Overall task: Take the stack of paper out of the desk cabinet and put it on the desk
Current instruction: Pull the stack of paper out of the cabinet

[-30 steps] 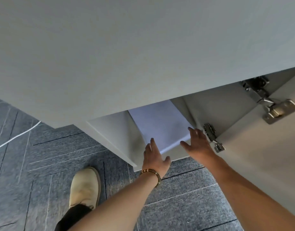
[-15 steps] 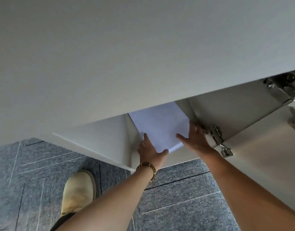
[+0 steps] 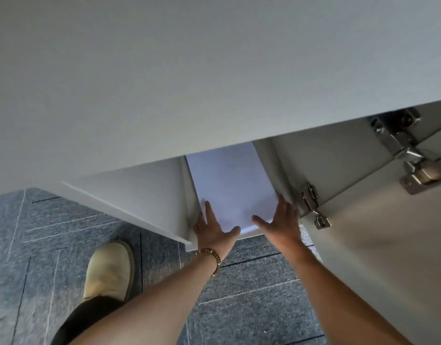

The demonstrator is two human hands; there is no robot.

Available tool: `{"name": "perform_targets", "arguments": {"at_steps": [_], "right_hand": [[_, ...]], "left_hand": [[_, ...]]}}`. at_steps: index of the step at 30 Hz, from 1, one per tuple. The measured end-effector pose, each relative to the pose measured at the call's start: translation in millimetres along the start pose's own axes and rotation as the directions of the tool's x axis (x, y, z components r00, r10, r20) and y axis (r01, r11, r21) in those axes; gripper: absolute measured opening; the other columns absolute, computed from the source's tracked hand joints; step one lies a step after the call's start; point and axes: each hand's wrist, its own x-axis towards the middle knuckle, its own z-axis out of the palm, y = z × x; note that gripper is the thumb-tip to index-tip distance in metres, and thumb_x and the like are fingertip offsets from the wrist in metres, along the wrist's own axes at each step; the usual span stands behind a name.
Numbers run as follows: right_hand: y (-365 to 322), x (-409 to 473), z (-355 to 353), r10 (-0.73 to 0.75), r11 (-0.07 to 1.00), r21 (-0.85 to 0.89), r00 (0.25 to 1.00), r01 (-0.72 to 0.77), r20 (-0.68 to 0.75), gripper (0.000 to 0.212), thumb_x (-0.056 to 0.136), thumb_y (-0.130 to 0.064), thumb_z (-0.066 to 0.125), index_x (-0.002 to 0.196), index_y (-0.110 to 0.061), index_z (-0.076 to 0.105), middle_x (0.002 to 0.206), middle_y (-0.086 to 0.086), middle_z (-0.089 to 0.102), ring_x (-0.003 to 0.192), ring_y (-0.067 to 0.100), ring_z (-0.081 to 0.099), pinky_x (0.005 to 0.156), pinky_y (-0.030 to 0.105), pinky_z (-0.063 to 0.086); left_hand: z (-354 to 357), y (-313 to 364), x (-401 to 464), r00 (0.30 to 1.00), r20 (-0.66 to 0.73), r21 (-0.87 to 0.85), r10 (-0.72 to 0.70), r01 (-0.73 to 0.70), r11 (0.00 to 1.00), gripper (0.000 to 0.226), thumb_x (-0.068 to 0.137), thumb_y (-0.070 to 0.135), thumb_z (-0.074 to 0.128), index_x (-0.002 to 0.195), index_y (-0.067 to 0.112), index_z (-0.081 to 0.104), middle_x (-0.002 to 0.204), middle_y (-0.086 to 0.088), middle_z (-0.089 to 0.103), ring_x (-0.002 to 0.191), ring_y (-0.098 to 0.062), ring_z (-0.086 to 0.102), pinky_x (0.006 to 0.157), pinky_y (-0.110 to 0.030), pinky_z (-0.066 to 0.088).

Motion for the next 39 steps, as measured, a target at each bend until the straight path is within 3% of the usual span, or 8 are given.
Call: {"name": "perform_targets", "arguments": {"at_steps": [3,7,13,18,25,28,32,39], "right_hand": [[10,-38,12,0.03,0.999,0.015,0.998,-0.03,-0.052,0.114,0.074,-0.053,0.074,0.158,-0.012,0.01,0.156,0.016,0.032,0.141,0.036,0.029,0.111,0.052,0.036],[27,-72,20,0.194,0.963,0.182,0.98,-0.199,0.042,0.114,0.08,-0.054,0.073,0.16,-0.019,0.0,0.166,0.015,0.013,0.153,0.038,0.01,0.119,0.058,0.021],[44,-75,24,0.184,0.959,0.212,0.982,-0.19,0.045,0.069,0.082,-0.05,0.072,0.138,-0.016,0.05,0.13,0.013,0.047,0.121,0.032,0.047,0.099,0.049,0.047],[36,-54,20,0.199,0.914,0.337,0.974,-0.224,0.109,0.053,0.077,-0.053,0.076,0.114,-0.019,0.062,0.109,0.002,0.072,0.088,0.018,0.065,0.077,0.033,0.052],[28,-34,16,0.231,0.886,0.38,0.964,-0.264,0.132,0.061,0.076,-0.05,0.079,0.127,-0.021,0.062,0.12,0.0,0.073,0.112,0.027,0.066,0.099,0.042,0.05],[28,-35,14,0.222,0.88,0.392,0.962,-0.268,0.16,0.057,0.079,-0.045,0.078,0.128,-0.022,0.062,0.122,0.001,0.072,0.115,0.027,0.064,0.102,0.043,0.049],[26,-45,12,0.176,0.896,0.366,0.958,-0.251,0.224,0.059,0.083,-0.037,0.076,0.134,-0.016,0.054,0.134,0.006,0.065,0.12,0.028,0.06,0.106,0.045,0.046],[18,-77,0,0.172,0.893,0.374,0.958,-0.249,0.228,0.096,0.082,-0.028,0.079,0.157,-0.019,0.02,0.163,0.01,0.028,0.147,0.035,0.031,0.118,0.055,0.03]], "left_hand": [[1,-13,-29,1.0,-0.005,0.0,0.001,-0.001,1.0,0.111,0.081,0.038,0.075,0.157,0.027,-0.004,0.165,-0.008,0.011,0.15,-0.032,0.008,0.118,-0.047,0.023],[-1,-38,-60,1.0,0.019,0.003,-0.009,0.009,1.0,0.105,0.083,0.036,0.074,0.158,0.024,0.001,0.165,-0.007,0.01,0.15,-0.03,0.01,0.119,-0.048,0.022],[-5,-52,-65,0.998,-0.05,-0.098,-0.035,0.03,0.995,0.091,0.086,0.028,0.073,0.156,0.018,0.014,0.159,-0.01,0.024,0.146,-0.025,0.026,0.119,-0.04,0.027],[-2,-43,-47,0.988,-0.115,-0.065,-0.101,0.094,0.993,0.094,0.085,0.037,0.073,0.154,0.012,0.016,0.146,-0.022,0.029,0.124,-0.036,0.052,0.103,-0.04,0.044],[-4,-36,-26,0.985,-0.096,-0.085,-0.145,0.137,0.987,0.077,0.086,0.034,0.072,0.145,0.002,0.032,0.134,-0.018,0.05,0.111,-0.032,0.06,0.097,-0.039,0.052],[-10,-34,-18,0.979,0.048,-0.138,-0.199,0.204,0.969,0.075,0.088,0.024,0.07,0.146,0.004,0.027,0.111,-0.001,0.055,0.091,-0.016,0.058,0.072,-0.019,0.054],[-17,-32,-18,0.968,0.103,-0.251,-0.23,0.249,0.935,0.078,0.086,0.009,0.07,0.149,0.008,0.024,0.142,-0.013,0.048,0.128,-0.03,0.049,0.103,-0.033,0.043],[-36,-39,-39,0.969,0.167,-0.344,-0.181,0.229,0.911,0.089,0.081,0.005,0.075,0.153,0.019,0.024,0.154,-0.012,0.041,0.14,-0.033,0.041,0.114,-0.053,0.037]]}}
